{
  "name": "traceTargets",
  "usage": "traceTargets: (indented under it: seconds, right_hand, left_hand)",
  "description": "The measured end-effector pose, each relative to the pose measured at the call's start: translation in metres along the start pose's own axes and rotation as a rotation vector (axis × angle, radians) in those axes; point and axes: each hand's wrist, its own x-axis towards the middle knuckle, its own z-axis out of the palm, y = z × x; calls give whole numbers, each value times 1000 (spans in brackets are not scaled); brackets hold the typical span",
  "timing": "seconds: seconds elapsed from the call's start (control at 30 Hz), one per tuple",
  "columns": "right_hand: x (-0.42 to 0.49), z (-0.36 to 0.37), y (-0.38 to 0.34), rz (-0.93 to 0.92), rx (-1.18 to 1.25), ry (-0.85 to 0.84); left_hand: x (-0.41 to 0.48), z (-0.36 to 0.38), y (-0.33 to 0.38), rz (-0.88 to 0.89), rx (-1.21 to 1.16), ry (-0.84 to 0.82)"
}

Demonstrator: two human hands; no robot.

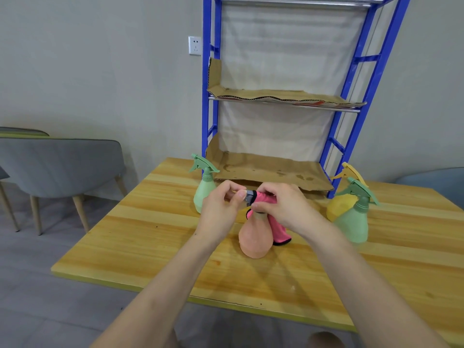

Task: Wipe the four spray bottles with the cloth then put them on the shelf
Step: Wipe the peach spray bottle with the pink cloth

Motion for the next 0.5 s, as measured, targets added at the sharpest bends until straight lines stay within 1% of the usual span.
traceTargets:
  seconds: [0.07, 0.2, 0.27, 0.37, 0.5]
  right_hand:
    - [1, 6, 0, -14, -16, 47]
    - [-4, 21, 8, -86, 37, 176]
    - [-5, 22, 10, -88, 98, 177]
    - [-6, 14, 10, -112, 87, 84]
    - [-12, -6, 8, -55, 92, -159]
  left_hand:
    - [0, 0, -1, -8, -37, 0]
    - [-1, 2, 0, -38, -139, -19]
    - [1, 1, 0, -48, -173, -44]
    - [3, -2, -1, -56, -194, -58]
    - [6, -2, -3, -50, -170, -62]
